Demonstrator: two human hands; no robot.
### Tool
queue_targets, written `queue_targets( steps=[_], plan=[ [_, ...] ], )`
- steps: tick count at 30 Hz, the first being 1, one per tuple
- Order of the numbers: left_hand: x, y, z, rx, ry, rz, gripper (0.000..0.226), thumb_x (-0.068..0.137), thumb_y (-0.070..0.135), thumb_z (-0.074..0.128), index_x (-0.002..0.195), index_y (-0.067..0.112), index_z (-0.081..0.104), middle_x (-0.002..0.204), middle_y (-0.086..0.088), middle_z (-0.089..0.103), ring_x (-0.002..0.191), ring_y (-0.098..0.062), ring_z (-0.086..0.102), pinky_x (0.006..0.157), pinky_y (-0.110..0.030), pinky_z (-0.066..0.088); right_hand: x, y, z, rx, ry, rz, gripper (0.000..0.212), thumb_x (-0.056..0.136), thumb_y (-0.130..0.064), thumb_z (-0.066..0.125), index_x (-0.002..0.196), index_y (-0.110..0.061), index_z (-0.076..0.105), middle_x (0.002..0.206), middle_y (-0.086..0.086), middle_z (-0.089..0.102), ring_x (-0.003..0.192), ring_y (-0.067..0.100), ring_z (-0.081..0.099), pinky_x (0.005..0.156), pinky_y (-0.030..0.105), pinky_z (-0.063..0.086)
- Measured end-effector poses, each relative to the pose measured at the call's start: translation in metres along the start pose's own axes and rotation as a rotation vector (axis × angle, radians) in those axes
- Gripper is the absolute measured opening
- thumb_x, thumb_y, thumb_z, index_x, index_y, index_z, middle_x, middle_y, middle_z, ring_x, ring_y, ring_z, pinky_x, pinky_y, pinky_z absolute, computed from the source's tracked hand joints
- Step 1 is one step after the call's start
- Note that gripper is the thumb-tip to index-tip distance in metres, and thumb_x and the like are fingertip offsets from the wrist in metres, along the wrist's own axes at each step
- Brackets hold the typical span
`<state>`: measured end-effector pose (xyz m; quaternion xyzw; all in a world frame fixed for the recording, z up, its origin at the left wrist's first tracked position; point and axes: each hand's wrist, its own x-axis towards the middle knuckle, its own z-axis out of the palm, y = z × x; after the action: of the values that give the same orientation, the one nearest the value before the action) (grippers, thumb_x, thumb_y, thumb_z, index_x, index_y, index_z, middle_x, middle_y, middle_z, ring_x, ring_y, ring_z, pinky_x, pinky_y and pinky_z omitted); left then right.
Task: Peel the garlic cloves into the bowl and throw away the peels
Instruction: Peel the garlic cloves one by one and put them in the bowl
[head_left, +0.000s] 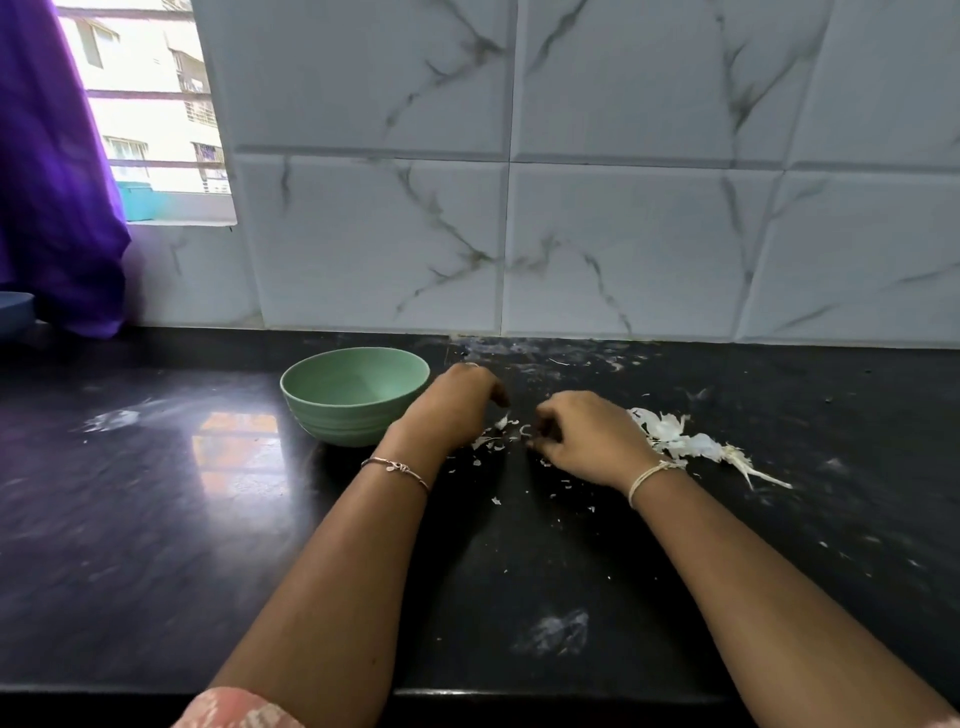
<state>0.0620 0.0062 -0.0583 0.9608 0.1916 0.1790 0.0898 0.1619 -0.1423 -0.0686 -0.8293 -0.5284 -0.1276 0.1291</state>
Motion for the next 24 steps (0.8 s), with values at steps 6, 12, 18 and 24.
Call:
queue_targets(
  steps=[6,12,18,24],
  plan=[
    [0.003,0.003,0.014,0.044,-0.083,0.003,0.045,0.087,-0.007,0.051,0.117,0.021,0.069,0.123,-0.006,0.063,0.113,-0.026,0.061,0.100,-0.038,0.048,-0.007,0.024,-0.012,0.070,0.103,0.173,0.019,0.079,-0.026,0.075,0.090,-0.029,0.061,0.095,-0.012,0.060,0.091,0.012,0.058,0.069,0.027,0.043],
    [0.006,0.008,0.017,0.005,0.043,0.030,0.024,0.088,0.007,0.063,0.106,0.020,0.072,0.110,-0.007,0.066,0.102,-0.026,0.063,0.090,-0.036,0.051,-0.004,0.029,-0.009,0.183,0.211,0.171,0.015,0.097,-0.019,0.055,0.105,-0.023,0.067,0.087,-0.011,0.073,0.089,0.012,0.067,0.077,0.035,0.054],
    [0.006,0.021,0.007,-0.434,0.159,0.008,0.021,0.076,0.030,0.083,0.082,0.013,0.071,0.072,0.008,0.065,0.065,-0.001,0.057,0.061,-0.009,0.040,0.000,0.022,-0.013,0.624,0.128,0.082,0.031,0.099,-0.015,0.054,0.128,-0.020,0.062,0.116,-0.005,0.068,0.100,0.002,0.060,0.084,0.010,0.042],
    [0.004,0.012,0.008,-0.770,0.089,-0.063,0.013,0.082,0.019,0.077,0.088,0.009,0.070,0.070,-0.004,0.064,0.063,-0.014,0.056,0.069,-0.033,0.051,-0.001,0.014,-0.017,1.020,0.133,0.131,0.016,0.087,-0.005,0.069,0.102,-0.007,0.072,0.096,0.008,0.073,0.080,0.009,0.065,0.073,0.016,0.054]
  ],
)
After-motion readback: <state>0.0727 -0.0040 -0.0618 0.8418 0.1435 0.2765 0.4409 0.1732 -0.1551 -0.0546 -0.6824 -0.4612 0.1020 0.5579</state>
